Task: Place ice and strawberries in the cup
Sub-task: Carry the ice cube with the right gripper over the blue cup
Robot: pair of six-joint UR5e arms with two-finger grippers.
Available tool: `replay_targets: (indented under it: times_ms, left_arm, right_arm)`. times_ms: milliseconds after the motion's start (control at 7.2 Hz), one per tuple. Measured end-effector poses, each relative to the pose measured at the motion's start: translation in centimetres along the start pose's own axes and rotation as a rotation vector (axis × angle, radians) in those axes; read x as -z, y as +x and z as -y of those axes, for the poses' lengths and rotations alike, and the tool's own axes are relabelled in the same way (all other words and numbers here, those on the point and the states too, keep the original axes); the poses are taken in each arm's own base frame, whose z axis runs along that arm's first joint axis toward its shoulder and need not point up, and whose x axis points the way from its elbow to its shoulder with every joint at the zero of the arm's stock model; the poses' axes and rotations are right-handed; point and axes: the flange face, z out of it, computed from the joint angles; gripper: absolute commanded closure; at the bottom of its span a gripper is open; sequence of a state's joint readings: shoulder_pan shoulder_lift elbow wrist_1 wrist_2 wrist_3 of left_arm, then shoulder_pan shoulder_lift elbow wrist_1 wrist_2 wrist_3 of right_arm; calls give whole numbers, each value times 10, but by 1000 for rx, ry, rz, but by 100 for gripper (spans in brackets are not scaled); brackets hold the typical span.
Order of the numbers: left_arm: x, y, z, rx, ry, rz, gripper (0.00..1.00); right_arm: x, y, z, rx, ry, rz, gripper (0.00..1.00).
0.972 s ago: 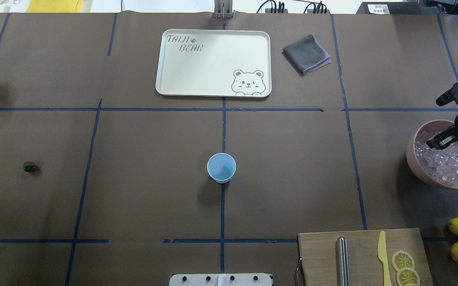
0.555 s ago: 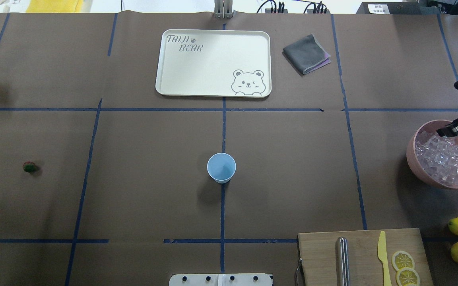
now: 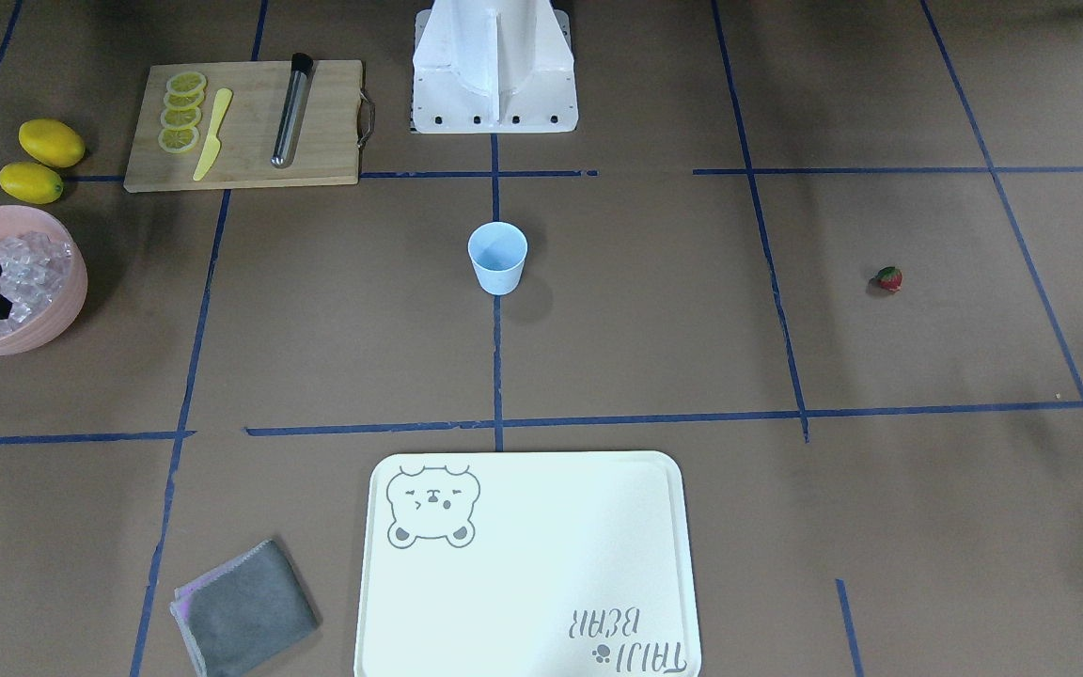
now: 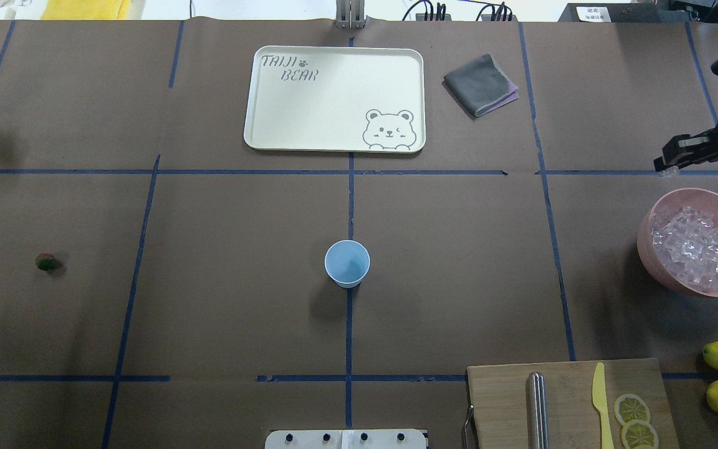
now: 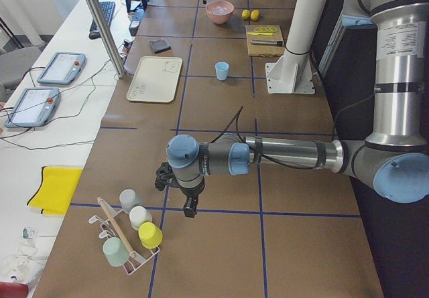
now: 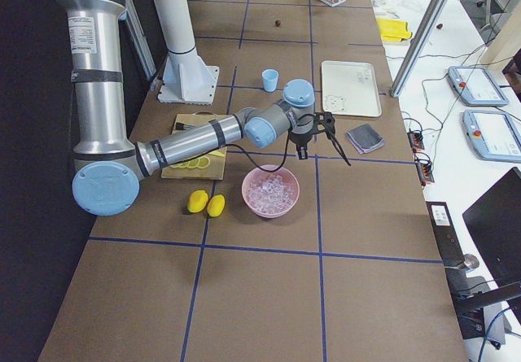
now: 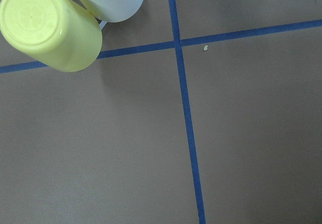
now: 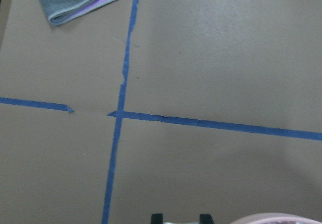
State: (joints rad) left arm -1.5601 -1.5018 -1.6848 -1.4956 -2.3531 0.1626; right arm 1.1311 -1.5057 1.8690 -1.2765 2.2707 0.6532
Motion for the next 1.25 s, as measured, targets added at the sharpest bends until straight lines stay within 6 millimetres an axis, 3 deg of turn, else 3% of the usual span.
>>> replay_targets:
  times_ms: [278,416,555,833,972,1249]
  left_arm:
    - [1,1,0,-1,1,0,0]
    - [1,1,0,-2,2,0,0]
    - [1,1,1,-3,3,1,0]
    - [2,2,1,-5,5,1,0]
    - [2,2,1,-5,5,1,0]
    - [2,2,1,-5,5,1,0]
  right_arm:
    - [-16,-67,9,48,9,25,95]
    - [-27,-113,10,55,11,38,94]
    - [-38,-172,7,50,5,37,94]
    - [-60,-293,-18,72,-2,-26,94]
    - [-69,-342,-37,70,3,-42,94]
    - [-81,-417,-70,46,25,-32,94]
